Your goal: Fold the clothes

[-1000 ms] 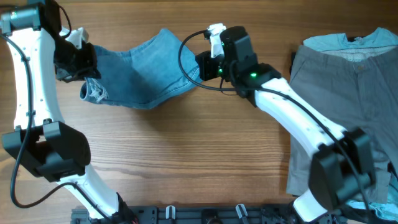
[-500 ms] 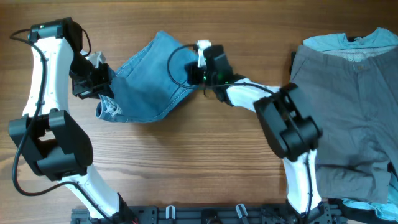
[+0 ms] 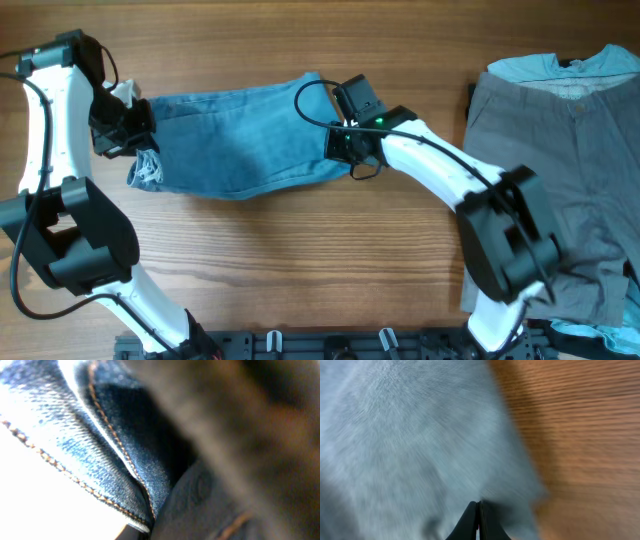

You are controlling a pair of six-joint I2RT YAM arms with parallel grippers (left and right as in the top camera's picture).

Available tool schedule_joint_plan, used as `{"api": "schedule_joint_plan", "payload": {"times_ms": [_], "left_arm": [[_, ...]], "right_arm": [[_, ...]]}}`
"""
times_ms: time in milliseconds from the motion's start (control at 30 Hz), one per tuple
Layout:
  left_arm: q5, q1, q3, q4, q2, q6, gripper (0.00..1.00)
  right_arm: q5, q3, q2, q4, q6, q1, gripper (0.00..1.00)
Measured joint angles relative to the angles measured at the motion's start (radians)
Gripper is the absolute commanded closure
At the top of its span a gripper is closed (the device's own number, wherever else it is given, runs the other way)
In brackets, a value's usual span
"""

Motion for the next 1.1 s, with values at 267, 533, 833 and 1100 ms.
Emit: {"api": "schedule_joint_plan", "payload": {"times_ms": [267, 533, 833, 1100], "left_arm": [[-0.004, -0.005, 0.0, 0.0, 0.0, 0.0, 0.96], [0.032, -0.039, 0.004, -0.003, 0.0, 0.0, 0.96], [0.177, -0.171, 0.036, 0.027, -0.055, -0.018, 0.96], [0.144, -0.402, 0.042, 0.244, -0.06, -0.161, 0.96]], "right_arm": [[-0.167, -0.006, -0.13, 0.359, -0.268, 0.02, 0.96], [-0.254, -0.001, 0.188, 0.623, -0.219, 0.143, 0.96], [-0.319, 0.029, 0.278, 0.505, 0.019, 0.144, 0.96], [-0.365, 0.034, 0.277, 0.47, 0.053, 0.129, 0.96]]}}
